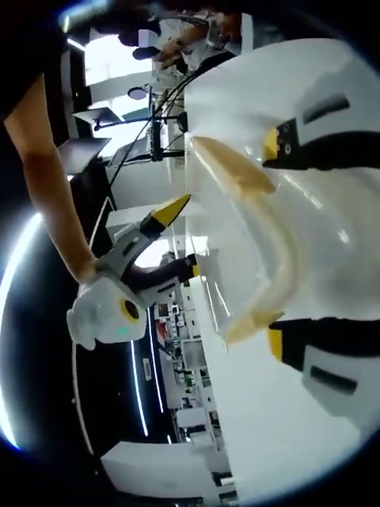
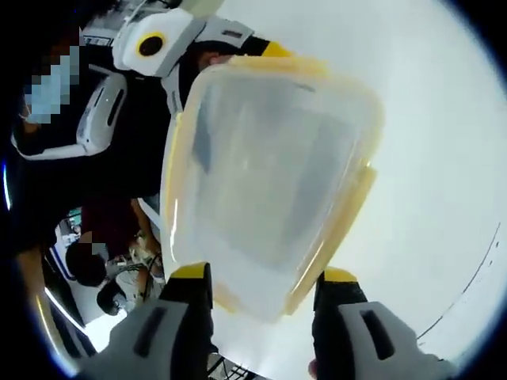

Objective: Snap each plastic latch of the storage box into its locked position after aligning the lid with the box until every specified latch is closed and the lid sits flush.

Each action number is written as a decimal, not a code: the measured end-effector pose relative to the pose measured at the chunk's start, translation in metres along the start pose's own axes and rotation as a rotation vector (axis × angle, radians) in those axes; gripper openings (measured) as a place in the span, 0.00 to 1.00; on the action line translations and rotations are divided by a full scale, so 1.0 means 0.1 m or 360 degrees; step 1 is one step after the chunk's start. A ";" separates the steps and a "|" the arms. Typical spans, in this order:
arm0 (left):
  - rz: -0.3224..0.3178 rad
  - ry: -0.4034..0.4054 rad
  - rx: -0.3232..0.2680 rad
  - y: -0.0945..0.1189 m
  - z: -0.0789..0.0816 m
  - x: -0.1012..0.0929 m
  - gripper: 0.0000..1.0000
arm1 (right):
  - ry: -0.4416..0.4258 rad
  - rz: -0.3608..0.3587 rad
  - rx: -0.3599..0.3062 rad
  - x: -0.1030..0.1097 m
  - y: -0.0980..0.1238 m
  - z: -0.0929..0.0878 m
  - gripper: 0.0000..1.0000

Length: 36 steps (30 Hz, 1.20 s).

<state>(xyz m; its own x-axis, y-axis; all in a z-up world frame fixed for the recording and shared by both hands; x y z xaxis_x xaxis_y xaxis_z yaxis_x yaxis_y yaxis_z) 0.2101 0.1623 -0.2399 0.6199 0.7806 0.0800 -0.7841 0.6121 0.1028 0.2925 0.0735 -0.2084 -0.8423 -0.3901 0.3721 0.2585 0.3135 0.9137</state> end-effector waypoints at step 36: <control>-0.0046 0.0103 0.0020 -0.07 -0.02 -0.04 0.80 | 0.0015 0.0123 -0.0110 -0.02 -0.02 -0.08 0.51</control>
<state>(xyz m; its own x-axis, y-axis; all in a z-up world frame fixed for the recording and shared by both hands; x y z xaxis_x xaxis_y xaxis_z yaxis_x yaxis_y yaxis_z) 0.2133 0.1552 -0.2431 0.6384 0.7696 0.0125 -0.7653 0.6330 0.1166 0.2974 0.0667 -0.2094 -0.8140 -0.3754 0.4433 0.3548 0.2829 0.8911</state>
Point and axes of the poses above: the point that each gripper's makers call its tool centre point, and the gripper's own axes: y roughly backward along the fingers, x roughly to its left, z roughly out of its top, the point moved 3 cm from there along y, roughly backward along the fingers, and after that the axes turned 4 degrees about -z, right-handed, at the moved point
